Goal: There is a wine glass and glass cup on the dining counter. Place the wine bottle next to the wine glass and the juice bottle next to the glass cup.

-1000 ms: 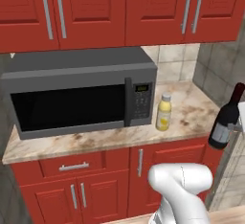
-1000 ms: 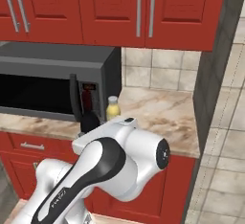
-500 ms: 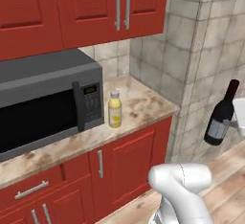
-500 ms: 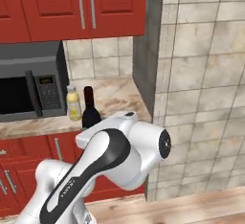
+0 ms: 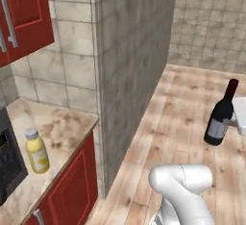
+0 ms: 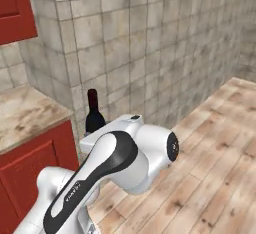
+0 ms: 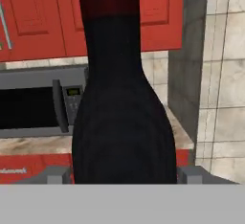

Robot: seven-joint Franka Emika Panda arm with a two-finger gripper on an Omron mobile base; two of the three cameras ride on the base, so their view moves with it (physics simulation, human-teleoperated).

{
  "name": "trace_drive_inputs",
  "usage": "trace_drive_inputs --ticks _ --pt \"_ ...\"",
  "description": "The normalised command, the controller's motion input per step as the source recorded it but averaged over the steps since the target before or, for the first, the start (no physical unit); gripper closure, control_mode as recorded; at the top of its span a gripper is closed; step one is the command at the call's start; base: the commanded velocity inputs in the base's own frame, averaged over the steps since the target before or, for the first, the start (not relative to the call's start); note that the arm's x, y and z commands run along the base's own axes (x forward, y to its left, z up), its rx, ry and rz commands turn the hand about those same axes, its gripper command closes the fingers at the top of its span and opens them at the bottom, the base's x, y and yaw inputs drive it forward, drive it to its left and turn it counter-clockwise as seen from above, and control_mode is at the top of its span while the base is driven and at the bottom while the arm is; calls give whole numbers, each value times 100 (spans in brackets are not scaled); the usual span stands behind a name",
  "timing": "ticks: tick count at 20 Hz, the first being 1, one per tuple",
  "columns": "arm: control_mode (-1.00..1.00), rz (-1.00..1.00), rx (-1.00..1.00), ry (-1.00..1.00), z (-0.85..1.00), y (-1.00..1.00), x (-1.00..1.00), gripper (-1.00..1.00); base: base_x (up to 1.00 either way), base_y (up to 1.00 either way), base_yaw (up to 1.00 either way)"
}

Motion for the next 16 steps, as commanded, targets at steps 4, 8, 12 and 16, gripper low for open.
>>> trace_drive_inputs --ticks 4,8,12,16 --pt "100 0 0 0 0 0 0 100 0 5 -100" --pt "100 0 0 0 0 0 0 100 0 4 -100" --pt "100 0 0 0 0 0 0 100 0 3 -100" --pt "100 0 0 0 0 0 0 100 0 5 -99"
